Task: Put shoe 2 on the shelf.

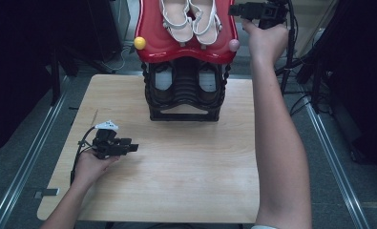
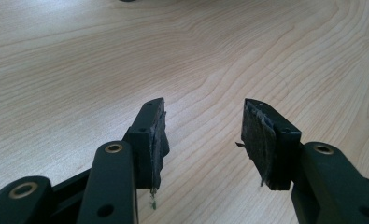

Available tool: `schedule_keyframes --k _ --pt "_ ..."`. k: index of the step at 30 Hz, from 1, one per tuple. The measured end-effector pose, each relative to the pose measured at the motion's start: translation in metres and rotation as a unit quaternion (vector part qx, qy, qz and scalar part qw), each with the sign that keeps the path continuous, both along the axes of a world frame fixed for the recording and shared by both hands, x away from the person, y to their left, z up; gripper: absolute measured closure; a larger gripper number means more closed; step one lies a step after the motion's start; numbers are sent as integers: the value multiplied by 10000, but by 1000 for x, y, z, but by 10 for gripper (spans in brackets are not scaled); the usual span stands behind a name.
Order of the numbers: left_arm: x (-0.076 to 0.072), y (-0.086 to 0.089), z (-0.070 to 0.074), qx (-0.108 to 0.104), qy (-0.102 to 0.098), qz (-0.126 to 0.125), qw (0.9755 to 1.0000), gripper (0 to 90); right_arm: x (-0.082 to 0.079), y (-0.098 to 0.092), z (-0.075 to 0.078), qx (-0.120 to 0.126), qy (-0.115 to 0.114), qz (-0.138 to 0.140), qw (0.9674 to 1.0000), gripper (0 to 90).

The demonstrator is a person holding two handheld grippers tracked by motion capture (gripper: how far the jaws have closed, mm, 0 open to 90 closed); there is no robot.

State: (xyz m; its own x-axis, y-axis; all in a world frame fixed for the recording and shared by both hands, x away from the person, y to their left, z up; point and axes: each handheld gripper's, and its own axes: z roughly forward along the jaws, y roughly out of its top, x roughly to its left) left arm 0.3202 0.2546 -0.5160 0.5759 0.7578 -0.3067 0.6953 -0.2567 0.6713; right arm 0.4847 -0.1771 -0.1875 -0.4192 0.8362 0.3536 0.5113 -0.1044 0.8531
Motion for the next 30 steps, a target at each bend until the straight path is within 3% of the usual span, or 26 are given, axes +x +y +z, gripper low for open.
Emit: schedule_keyframes --k 12,17,24,30 --pt "2 -2 0 -37 -117 -9 9999 497 -9 -36 -27 24 63 -152 9999 461" --pt "3 -1 -1 -66 -63 6 10000 489 -13 -46 -40 -5 117 -174 9998 461" --pt "4 2 0 -127 21 230 9997 472 -21 -58 -59 47 135 -137 9998 459" --pt "4 1 -1 -114 -2 272 9996 462 -26 -66 -72 16 179 -124 9998 459"
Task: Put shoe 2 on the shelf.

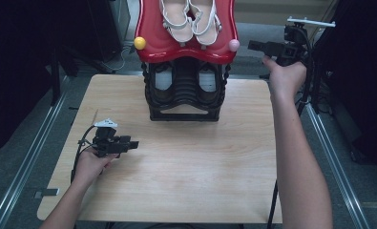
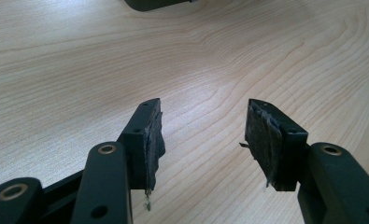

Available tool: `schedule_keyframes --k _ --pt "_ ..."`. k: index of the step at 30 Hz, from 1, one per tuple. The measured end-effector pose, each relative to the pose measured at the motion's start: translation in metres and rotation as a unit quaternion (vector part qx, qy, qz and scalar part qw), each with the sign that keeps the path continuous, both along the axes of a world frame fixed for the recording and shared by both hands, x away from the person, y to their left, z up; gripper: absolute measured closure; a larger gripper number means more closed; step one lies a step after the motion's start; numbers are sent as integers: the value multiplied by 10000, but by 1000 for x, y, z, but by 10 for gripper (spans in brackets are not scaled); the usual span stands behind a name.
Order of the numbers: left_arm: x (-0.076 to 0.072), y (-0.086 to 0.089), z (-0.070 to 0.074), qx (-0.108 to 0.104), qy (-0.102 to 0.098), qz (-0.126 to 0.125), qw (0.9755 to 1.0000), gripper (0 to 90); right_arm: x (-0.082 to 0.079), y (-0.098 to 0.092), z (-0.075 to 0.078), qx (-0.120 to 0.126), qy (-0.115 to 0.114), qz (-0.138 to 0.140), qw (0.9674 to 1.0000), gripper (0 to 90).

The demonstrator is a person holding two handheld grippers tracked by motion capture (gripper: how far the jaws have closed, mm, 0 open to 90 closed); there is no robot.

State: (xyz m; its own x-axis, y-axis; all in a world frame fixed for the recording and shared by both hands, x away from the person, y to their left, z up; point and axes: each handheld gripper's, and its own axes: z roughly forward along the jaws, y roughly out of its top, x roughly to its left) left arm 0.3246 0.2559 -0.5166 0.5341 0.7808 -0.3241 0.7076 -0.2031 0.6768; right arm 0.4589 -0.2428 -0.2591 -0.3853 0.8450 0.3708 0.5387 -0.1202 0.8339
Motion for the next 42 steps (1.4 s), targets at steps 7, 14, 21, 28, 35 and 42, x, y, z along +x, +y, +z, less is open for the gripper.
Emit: schedule_keyframes --k 7,14,21,28,35,42 --pt "0 0 -1 14 -32 2 10000 462 -5 -8 -27 44 187 43 9998 459" --pt "0 -1 -1 34 -54 23 10000 460 -8 -12 -57 -20 352 61 9994 462" --pt "0 0 -2 54 -34 27 10000 464 -20 -10 -82 13 439 243 9987 462" --pt "0 0 -2 77 -34 3 10000 458 -37 -5 -99 13 516 465 9976 463" --pt "0 0 -1 45 -21 33 10000 458 -57 2 -118 75 561 716 9958 459" --pt "0 -1 -1 71 -11 13 10000 451 -75 11 -133 -43 573 873 9945 457"
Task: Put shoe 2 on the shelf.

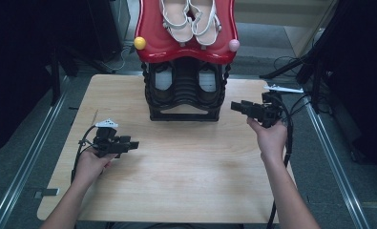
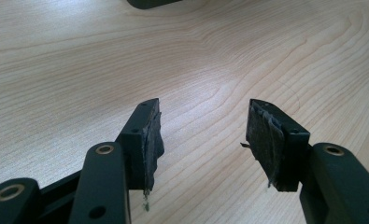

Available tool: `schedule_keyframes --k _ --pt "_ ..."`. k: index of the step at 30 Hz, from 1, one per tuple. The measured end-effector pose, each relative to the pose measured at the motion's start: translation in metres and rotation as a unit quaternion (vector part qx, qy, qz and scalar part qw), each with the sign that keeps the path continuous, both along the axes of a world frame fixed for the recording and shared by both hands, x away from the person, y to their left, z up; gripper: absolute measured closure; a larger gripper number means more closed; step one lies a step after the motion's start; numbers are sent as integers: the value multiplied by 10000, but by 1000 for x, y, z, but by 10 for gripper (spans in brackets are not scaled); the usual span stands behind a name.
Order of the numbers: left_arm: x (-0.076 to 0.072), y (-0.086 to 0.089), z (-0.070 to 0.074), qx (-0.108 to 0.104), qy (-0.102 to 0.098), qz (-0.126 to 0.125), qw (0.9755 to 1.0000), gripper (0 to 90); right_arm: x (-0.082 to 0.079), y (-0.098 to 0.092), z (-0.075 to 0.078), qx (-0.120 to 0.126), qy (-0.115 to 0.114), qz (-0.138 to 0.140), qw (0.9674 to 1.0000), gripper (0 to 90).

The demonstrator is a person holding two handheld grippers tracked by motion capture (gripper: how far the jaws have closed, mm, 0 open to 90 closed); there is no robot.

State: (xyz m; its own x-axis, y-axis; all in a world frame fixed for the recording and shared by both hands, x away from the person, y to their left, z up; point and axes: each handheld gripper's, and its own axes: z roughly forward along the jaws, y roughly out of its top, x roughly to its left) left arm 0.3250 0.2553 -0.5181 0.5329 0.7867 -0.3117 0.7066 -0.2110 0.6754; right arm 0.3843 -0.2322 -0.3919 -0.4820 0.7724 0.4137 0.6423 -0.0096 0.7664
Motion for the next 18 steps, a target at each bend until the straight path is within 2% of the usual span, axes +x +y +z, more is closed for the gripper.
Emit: schedule_keyframes --k 11,18 --pt "0 0 0 -2 34 -4 10000 442 -25 11 -31 61 107 269 9996 450" --pt "0 0 0 -19 37 -2 10000 437 -35 17 -54 81 232 371 9990 448"
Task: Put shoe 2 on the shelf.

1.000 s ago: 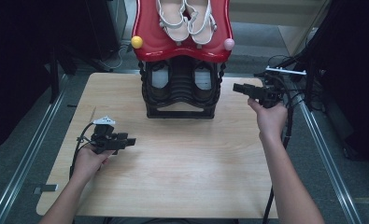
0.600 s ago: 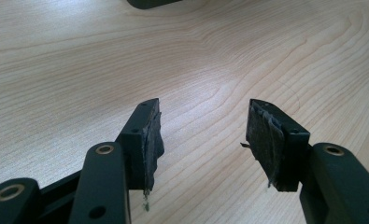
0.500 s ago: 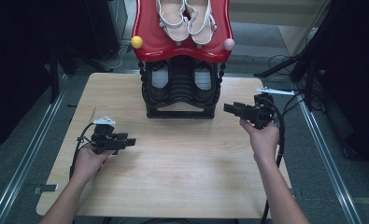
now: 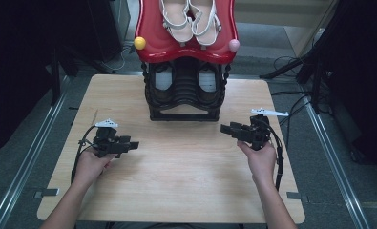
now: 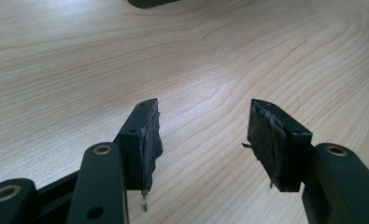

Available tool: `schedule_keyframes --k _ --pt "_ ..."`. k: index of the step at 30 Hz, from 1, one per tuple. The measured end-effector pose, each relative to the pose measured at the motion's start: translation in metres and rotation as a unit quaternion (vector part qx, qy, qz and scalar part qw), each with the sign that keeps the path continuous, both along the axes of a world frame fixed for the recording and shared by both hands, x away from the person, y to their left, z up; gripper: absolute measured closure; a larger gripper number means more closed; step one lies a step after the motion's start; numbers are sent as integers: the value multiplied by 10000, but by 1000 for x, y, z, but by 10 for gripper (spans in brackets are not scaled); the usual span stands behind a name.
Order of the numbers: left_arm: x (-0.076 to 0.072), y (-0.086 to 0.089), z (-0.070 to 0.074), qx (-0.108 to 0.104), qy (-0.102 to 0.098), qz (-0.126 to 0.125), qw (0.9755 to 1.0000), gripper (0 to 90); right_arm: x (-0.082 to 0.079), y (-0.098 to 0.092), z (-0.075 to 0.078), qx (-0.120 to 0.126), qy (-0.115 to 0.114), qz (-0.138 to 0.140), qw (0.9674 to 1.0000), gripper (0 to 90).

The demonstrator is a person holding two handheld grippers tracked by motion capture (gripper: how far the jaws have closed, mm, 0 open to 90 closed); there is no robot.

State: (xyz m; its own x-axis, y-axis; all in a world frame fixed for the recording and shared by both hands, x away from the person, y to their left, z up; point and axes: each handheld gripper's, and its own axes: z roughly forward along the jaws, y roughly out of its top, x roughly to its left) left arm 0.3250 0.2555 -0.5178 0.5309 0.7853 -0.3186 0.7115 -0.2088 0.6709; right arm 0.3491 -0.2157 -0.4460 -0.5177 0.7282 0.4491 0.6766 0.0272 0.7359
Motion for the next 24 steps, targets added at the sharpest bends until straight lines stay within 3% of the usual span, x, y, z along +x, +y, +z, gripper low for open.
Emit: schedule_keyframes --k 5,9,16,21,24 --pt "0 0 0 -43 6 -5 10000 430 -2 2 -15 39 68 37 10000 448" --pt "0 0 0 -37 9 -1 10000 427 -5 7 -20 -151 76 71 9998 447" --pt "0 -1 0 -39 16 -41 10000 422 -8 18 -35 -170 135 273 9994 444" --pt "-1 -3 2 -243 39 -85 9997 413 -7 25 -44 -162 151 387 9990 442" --pt "-2 -4 3 -240 1 -98 9997 412 -9 28 -49 -164 170 422 9988 440"
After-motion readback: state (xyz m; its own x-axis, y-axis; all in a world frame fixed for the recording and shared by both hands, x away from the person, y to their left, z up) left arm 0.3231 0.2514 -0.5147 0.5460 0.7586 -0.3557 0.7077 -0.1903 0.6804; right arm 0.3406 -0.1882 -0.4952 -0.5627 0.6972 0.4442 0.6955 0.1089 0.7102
